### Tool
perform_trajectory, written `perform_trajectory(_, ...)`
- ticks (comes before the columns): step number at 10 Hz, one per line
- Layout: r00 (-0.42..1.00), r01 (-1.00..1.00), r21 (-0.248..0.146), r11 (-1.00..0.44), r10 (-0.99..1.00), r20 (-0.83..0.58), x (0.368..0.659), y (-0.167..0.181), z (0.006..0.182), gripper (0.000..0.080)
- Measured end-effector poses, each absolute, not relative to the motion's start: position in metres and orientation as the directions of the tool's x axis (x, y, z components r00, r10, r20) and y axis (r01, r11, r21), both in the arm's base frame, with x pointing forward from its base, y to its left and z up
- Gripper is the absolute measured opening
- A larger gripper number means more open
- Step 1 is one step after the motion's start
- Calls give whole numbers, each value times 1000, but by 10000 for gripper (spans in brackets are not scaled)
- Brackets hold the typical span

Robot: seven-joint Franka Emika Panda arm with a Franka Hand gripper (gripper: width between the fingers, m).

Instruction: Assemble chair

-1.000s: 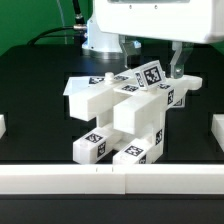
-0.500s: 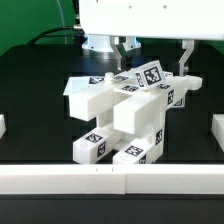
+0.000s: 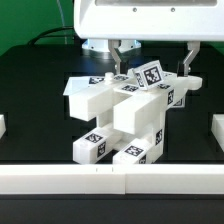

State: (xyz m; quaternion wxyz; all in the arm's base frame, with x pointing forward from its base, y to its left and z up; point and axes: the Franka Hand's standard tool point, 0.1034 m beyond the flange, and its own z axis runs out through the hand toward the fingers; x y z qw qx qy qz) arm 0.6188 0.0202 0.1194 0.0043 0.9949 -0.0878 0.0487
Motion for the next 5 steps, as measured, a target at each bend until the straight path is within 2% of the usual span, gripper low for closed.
perform_trajectory(4, 980, -177, 0, -984, -176, 96, 618, 20, 118, 648)
perform_trajectory(5, 980, -177, 0, -984, -177, 96, 618, 20, 118, 525)
